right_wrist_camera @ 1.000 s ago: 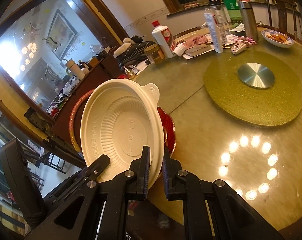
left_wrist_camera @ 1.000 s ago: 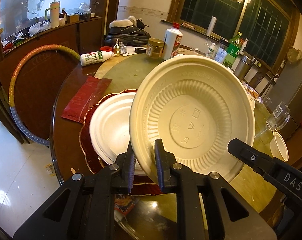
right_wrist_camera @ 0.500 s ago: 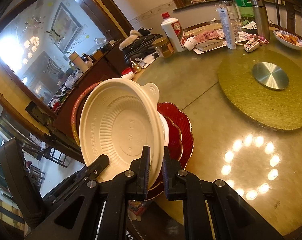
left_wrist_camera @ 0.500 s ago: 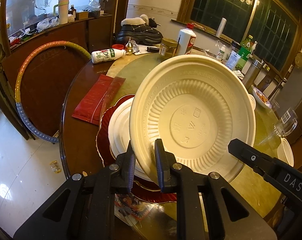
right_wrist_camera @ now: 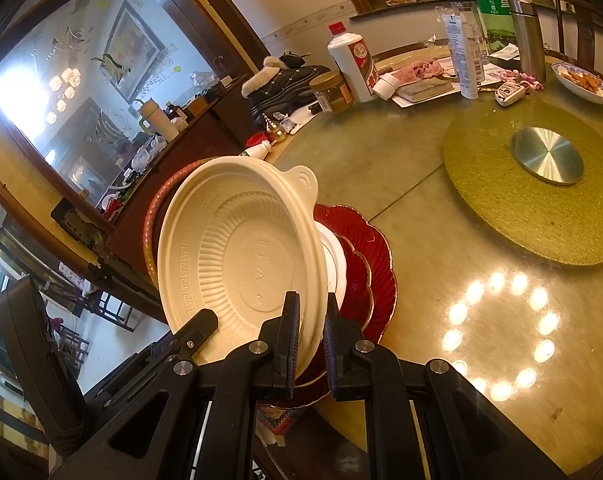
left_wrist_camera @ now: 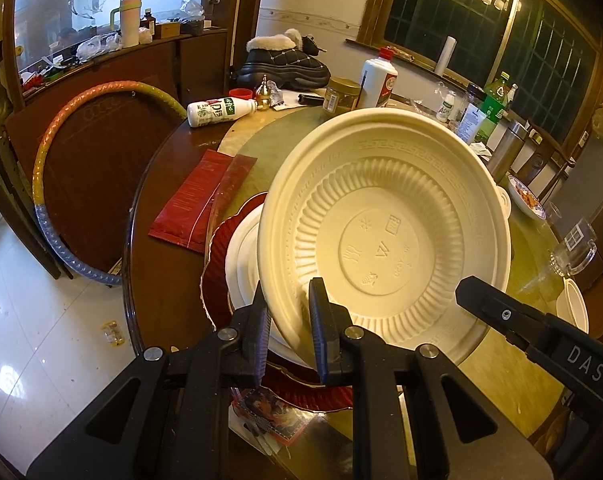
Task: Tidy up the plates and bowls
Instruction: 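Lower the cream ribbed bowl beside the red dish stack with both tools, then set the cream ribbed bowl into the stacked white bowls and open both tools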
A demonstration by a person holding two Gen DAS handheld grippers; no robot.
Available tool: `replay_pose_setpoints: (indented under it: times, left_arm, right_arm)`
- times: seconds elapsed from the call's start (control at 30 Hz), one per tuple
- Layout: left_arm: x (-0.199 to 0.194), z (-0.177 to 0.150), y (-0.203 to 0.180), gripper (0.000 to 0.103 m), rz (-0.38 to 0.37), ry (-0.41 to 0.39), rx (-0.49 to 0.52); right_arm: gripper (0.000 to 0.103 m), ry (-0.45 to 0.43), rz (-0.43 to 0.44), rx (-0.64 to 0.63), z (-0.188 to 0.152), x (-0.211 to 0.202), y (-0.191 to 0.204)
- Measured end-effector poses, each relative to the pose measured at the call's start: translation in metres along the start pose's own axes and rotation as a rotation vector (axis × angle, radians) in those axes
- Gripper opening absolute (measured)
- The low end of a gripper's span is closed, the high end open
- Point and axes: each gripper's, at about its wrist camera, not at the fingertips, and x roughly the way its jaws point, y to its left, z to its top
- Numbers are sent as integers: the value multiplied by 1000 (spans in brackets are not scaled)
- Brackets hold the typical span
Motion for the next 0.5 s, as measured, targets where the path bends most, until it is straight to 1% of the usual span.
replay_pose_setpoints:
  times: [0.5]
  left_arm:
    - [-2,2,4,17,4,-4,-3]
  right_arm:
    - [11,7,1,-11,2,1,9]
